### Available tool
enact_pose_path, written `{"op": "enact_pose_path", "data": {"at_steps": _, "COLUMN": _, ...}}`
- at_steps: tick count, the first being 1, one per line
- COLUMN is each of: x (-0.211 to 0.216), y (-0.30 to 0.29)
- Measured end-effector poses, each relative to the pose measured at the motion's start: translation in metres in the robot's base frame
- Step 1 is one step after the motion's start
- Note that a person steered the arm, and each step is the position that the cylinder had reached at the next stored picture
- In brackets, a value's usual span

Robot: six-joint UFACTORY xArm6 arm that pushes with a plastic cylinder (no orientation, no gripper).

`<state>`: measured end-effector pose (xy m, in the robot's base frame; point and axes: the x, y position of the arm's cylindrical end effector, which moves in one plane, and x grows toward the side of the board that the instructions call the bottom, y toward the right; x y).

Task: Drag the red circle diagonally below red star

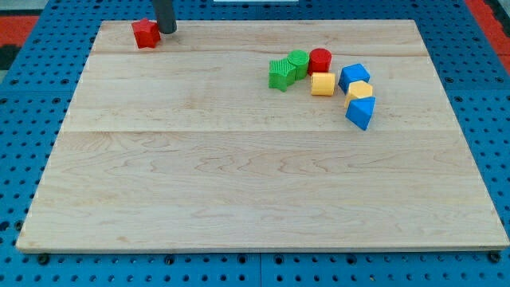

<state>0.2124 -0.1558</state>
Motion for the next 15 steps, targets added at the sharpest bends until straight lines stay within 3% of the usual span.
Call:
{"op": "enact_pose_path", "data": {"at_steps": 1, "x": 0.000, "y": 0.000}}
{"op": "enact_pose_path", "data": {"at_steps": 2, "x": 0.012, "y": 0.087}}
{"op": "enact_pose_path", "data": {"at_steps": 3, "x": -0.002, "y": 0.189}}
{"op": "enact_pose_path", "data": {"at_steps": 13, "x": 0.004, "y": 0.204}}
{"op": "enact_pose_path", "data": {"at_steps": 14, "x": 0.027, "y": 0.251}}
{"op": "enact_pose_path", "data": {"at_steps": 15, "x": 0.066, "y": 0.251}}
